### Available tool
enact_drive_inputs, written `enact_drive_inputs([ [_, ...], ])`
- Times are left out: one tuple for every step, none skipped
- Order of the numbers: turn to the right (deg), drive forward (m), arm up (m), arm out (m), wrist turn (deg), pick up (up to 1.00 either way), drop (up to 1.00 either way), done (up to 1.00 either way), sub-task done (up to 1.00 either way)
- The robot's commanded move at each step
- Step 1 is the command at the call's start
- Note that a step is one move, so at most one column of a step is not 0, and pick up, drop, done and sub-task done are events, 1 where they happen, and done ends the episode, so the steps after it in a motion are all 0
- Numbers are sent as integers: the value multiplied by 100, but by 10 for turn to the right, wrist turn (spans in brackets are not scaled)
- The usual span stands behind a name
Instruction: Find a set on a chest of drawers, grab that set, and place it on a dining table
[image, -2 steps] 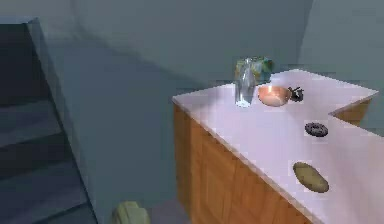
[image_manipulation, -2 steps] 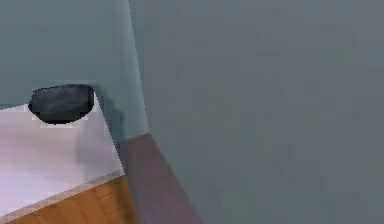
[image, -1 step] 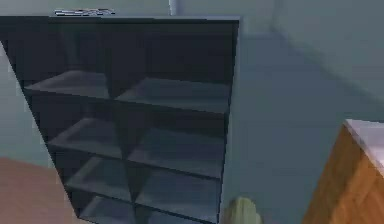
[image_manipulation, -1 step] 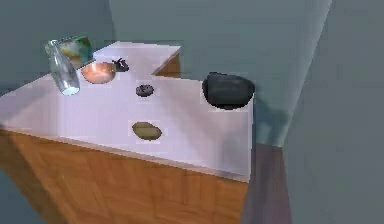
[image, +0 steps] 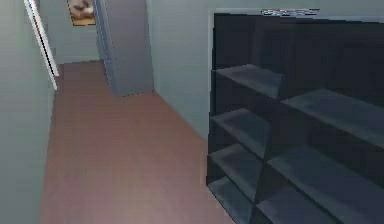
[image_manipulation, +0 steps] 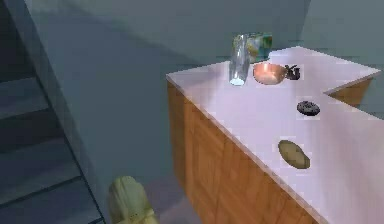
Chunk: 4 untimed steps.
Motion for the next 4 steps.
enact_drive_inputs([
  [-300,0,0,0,0,0,0,0,0],
  [0,100,0,0,0,0,0,0,0],
  [0,100,0,0,0,0,0,0,0],
  [0,100,0,0,0,0,0,0,0],
])
